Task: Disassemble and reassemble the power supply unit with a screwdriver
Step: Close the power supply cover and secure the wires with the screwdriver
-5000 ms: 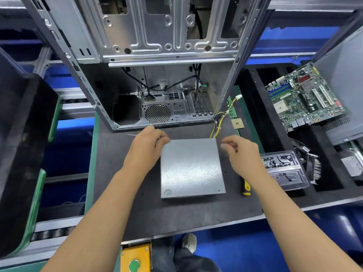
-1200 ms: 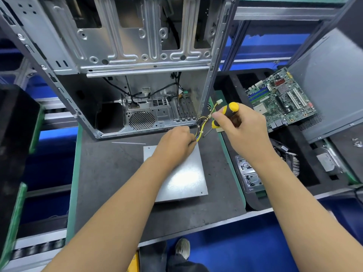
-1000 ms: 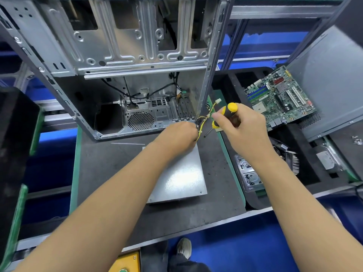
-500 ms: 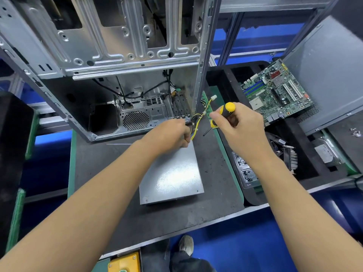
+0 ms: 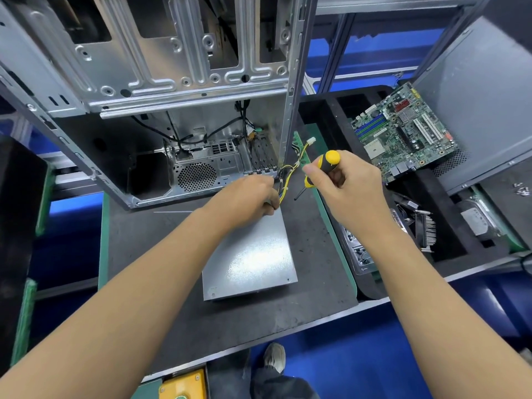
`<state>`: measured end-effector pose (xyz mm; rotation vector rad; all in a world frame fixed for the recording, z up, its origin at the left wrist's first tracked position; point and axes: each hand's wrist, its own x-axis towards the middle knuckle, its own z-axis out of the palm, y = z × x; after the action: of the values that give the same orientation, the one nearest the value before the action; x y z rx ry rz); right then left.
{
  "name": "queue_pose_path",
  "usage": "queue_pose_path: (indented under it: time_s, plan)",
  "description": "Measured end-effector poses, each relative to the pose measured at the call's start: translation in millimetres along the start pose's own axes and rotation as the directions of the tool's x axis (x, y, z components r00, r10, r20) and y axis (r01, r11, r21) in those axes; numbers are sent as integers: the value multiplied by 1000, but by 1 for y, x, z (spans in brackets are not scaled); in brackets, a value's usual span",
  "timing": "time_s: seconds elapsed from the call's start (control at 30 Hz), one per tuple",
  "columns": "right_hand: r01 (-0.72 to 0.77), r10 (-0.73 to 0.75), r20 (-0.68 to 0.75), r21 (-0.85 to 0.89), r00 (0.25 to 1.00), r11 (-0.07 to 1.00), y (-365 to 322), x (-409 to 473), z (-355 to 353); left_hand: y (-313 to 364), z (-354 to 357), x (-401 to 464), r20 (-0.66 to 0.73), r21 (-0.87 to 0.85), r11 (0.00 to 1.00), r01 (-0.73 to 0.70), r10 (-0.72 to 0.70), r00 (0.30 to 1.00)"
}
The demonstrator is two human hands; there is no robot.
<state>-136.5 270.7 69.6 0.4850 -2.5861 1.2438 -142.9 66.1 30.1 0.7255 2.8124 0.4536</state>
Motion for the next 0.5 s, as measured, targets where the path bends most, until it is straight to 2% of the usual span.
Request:
queue_pose_path:
  time_s: [0.27,0.4,0.5]
  plan:
    - [1,-1,1,20,1000,1000,-1,-3,3,-1,2,8,6,-59,996,61,-61,998]
    - [2,-2,7,27,1000,1000,-2,-3,4,0,3,15,63,-70,992,108,-104,993]
    - [13,-12,-3,33,1000,999,-2,-3,3,-1,7,15,62,-30,997,72,-70,996]
